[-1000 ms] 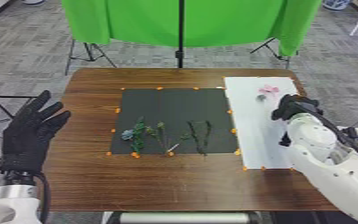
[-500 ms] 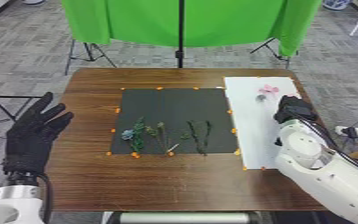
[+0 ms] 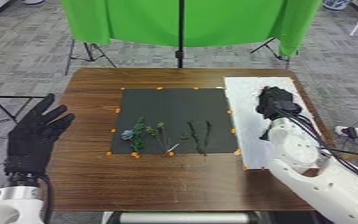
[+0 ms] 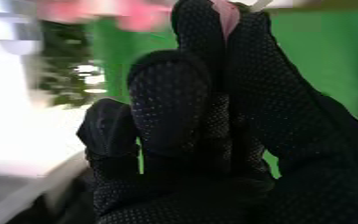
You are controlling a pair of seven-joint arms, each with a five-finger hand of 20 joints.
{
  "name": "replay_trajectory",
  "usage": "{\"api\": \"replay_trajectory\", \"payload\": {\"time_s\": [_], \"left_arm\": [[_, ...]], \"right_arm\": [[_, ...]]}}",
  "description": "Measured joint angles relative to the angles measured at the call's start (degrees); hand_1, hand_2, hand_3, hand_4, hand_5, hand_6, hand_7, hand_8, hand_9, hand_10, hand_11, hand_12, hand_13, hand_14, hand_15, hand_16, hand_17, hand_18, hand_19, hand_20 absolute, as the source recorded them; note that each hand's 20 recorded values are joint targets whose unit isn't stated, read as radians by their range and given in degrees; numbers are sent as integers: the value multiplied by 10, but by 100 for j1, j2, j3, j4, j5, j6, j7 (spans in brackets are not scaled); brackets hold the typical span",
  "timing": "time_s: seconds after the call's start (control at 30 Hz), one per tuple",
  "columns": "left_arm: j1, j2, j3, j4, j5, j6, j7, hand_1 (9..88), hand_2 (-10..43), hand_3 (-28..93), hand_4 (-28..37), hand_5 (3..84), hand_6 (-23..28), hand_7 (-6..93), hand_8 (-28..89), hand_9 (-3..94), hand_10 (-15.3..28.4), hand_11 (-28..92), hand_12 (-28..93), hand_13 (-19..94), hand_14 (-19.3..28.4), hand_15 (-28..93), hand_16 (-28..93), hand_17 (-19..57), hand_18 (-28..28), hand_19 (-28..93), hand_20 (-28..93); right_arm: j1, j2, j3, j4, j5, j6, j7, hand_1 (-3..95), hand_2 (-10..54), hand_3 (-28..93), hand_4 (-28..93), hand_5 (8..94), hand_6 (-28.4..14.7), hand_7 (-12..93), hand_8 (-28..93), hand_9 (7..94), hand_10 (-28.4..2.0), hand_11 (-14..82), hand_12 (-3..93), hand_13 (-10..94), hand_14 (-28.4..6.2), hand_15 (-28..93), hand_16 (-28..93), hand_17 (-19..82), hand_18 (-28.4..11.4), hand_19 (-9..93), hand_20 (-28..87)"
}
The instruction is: Arrange flowers
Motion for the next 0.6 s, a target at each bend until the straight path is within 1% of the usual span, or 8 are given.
{"api": "replay_trajectory", "payload": {"time_s": [0.1, 0.2, 0.27, 0.37, 0.43, 0.5, 0.57, 0.6], "left_arm": [[16, 8, -58, -42, 21, -6, -1, 243, 51, 796, -241, 346, 68, 142, -106, 328, 181, 222, 111, 244, 250, 474, -70, -94, 235, 518, 181], [-2, 41, -85, -61, 29, -6, 3, 243, 52, 795, -242, 346, 68, 141, -106, 328, 181, 223, 112, 244, 249, 475, -70, -93, 236, 519, 182], [-33, 85, -89, -63, 35, -5, 3, 245, 52, 793, -242, 346, 68, 141, -106, 328, 181, 223, 112, 245, 249, 474, -70, -93, 236, 520, 183], [-117, 184, -85, -63, 46, -4, -9, 243, 53, 794, -240, 346, 68, 141, -105, 328, 180, 223, 112, 245, 249, 473, -70, -93, 236, 520, 184], [-216, 255, -62, -57, 54, -5, -20, 244, 52, 794, -240, 346, 68, 141, -106, 328, 180, 222, 111, 244, 249, 473, -70, -93, 237, 520, 184], [-341, 308, -37, -42, 67, -14, -45, 244, 52, 795, -240, 346, 68, 140, -106, 328, 180, 222, 111, 244, 249, 473, -70, -93, 237, 520, 185], [-494, 353, 5, -5, 83, -43, -83, 245, 51, 795, -240, 347, 68, 140, -106, 328, 180, 222, 111, 245, 249, 473, -70, -93, 237, 520, 185], [-577, 373, 30, 18, 91, -58, -104, 245, 51, 795, -240, 347, 68, 141, -106, 328, 180, 223, 111, 245, 249, 473, -70, -93, 237, 520, 185]], "right_arm": [[594, -443, -628, 164, -30, -3, -488, 584, -95, 715, -283, 837, 17, 281, 35, 937, -65, 177, 325, 821, -42, 666, 213, 380, -218, 932, 565], [1160, -1164, -1122, 617, -150, -79, -926, 578, -95, 716, -283, 832, 21, 282, 31, 937, -65, 178, 336, 811, -44, 681, 213, 367, -217, 932, 572], [1385, -1740, -1203, 1007, -416, -246, -1281, 572, -95, 719, -283, 830, 22, 279, 24, 937, -66, 179, 345, 799, -46, 697, 214, 358, -217, 932, 576], [1550, -2594, -1113, 1547, -884, -660, -1783, 569, -95, 714, -283, 830, 26, 270, 15, 937, -66, 179, 357, 782, -49, 716, 212, 347, -214, 932, 573], [1651, -3072, -1133, 1828, -928, -791, -1885, 565, -95, 712, -283, 829, 28, 265, 11, 936, -66, 183, 360, 773, -51, 724, 211, 340, -213, 932, 571], [1816, -3424, -1353, 2054, -888, -791, -1843, 559, -95, 714, -283, 828, 31, 257, 9, 931, -67, 196, 356, 763, -54, 738, 197, 334, -213, 932, 570], [2057, -3656, -1791, 2168, -721, -745, -1628, 554, -95, 705, -283, 829, 33, 249, 3, 924, -67, 209, 355, 757, -55, 744, 194, 329, -211, 932, 569], [2180, -3735, -2030, 2168, -577, -711, -1469, 550, -95, 698, -283, 830, 34, 240, 1, 915, -68, 231, 340, 752, -55, 748, 191, 327, -211, 932, 569]]}}
